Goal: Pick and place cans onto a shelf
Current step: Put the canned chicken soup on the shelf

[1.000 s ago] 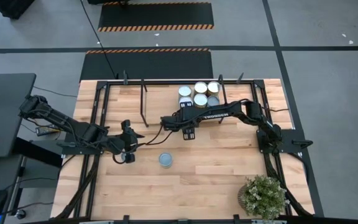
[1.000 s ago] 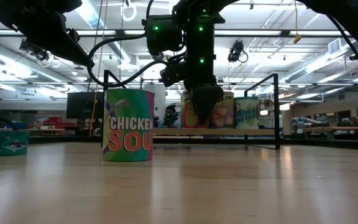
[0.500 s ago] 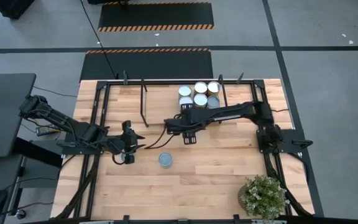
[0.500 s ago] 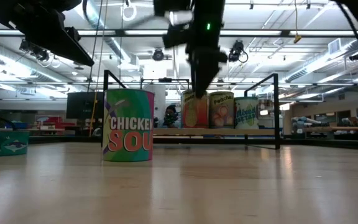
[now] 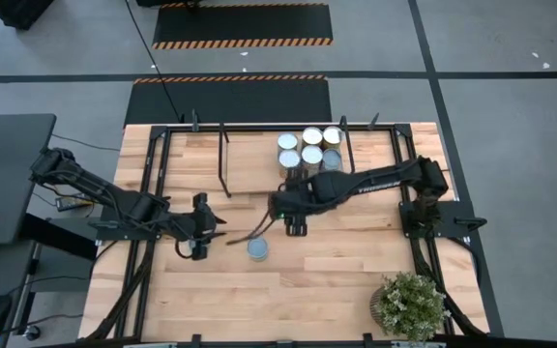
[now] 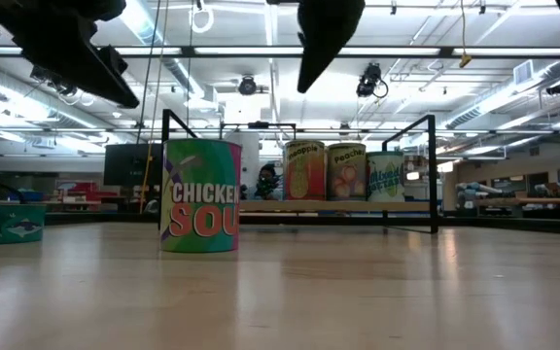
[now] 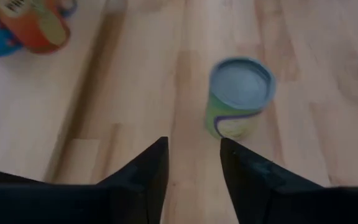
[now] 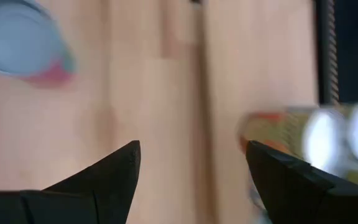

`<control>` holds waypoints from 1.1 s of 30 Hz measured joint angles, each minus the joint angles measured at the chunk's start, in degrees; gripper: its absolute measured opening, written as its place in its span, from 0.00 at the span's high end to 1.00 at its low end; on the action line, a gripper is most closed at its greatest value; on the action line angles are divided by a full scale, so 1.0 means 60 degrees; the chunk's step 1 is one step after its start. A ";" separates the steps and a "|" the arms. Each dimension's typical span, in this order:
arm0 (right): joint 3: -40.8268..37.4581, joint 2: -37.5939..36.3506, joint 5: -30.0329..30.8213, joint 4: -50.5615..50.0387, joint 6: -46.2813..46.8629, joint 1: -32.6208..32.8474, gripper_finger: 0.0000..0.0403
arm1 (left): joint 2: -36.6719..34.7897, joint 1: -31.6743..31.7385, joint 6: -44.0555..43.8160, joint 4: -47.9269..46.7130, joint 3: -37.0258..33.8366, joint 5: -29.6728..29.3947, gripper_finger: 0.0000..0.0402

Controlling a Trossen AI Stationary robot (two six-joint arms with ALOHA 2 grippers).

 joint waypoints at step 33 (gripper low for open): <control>-0.3931 -0.0052 -0.0016 0.4642 0.3211 0.2538 0.26 | 0.5380 0.0036 -0.0198 0.5341 0.0000 0.1611 0.17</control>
